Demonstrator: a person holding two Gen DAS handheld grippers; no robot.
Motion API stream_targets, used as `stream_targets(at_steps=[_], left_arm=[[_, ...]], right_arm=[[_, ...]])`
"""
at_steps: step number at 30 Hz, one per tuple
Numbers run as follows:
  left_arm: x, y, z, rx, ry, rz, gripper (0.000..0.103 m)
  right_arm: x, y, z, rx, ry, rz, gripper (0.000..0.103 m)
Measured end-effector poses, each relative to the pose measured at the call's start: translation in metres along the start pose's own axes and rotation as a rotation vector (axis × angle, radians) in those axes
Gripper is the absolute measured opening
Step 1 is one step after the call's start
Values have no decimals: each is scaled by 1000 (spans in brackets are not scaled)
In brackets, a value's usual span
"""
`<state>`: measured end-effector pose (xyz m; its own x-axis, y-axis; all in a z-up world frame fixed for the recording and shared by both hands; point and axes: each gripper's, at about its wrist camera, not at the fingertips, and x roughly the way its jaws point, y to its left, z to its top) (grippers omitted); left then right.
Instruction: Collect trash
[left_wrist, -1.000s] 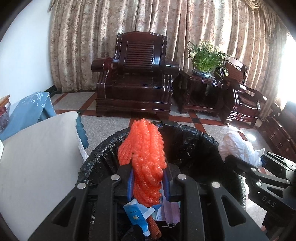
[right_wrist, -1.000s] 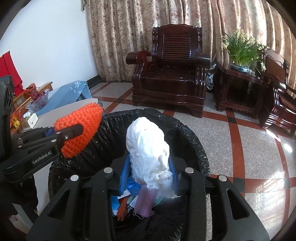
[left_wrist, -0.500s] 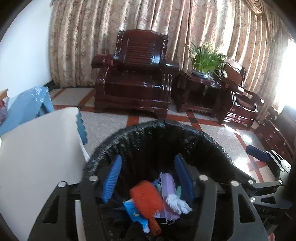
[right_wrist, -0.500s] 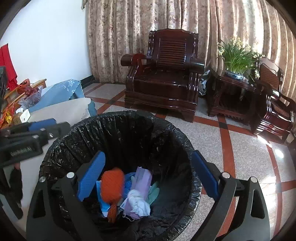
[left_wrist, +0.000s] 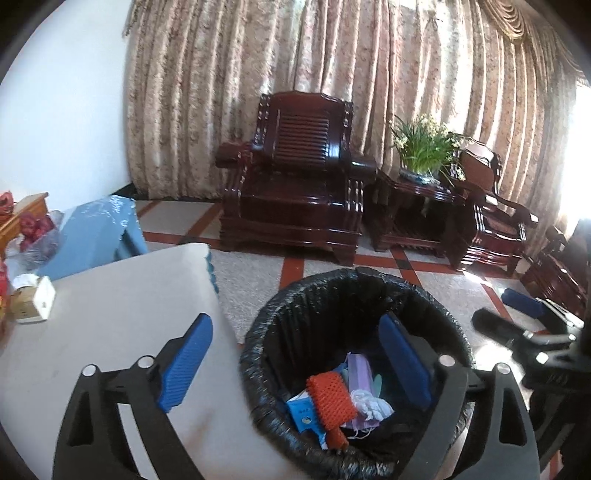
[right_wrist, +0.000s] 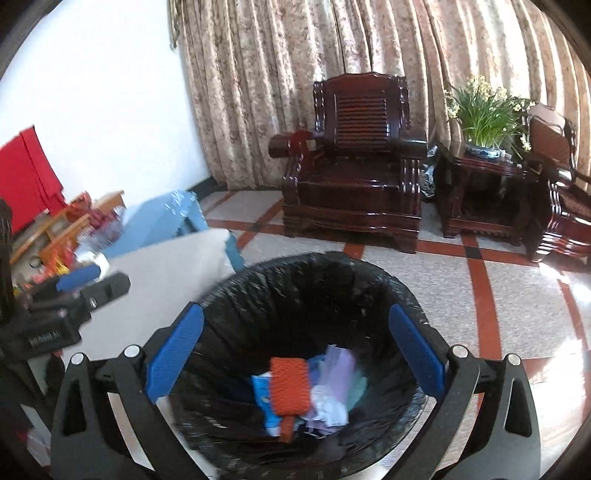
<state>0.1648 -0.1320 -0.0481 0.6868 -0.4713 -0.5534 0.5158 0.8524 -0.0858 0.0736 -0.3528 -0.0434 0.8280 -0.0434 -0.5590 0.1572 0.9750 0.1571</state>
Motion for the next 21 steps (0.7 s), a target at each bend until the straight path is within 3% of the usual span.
stream_targets(at_steps=[7, 21], left_arm=[[-43, 14, 0, -22, -25, 35, 96], [-110, 17, -1, -37, -93, 81, 97]], right_arm=[[-37, 25, 16, -32, -27, 32, 98], [-81, 69, 27, -126, -64, 52, 98]])
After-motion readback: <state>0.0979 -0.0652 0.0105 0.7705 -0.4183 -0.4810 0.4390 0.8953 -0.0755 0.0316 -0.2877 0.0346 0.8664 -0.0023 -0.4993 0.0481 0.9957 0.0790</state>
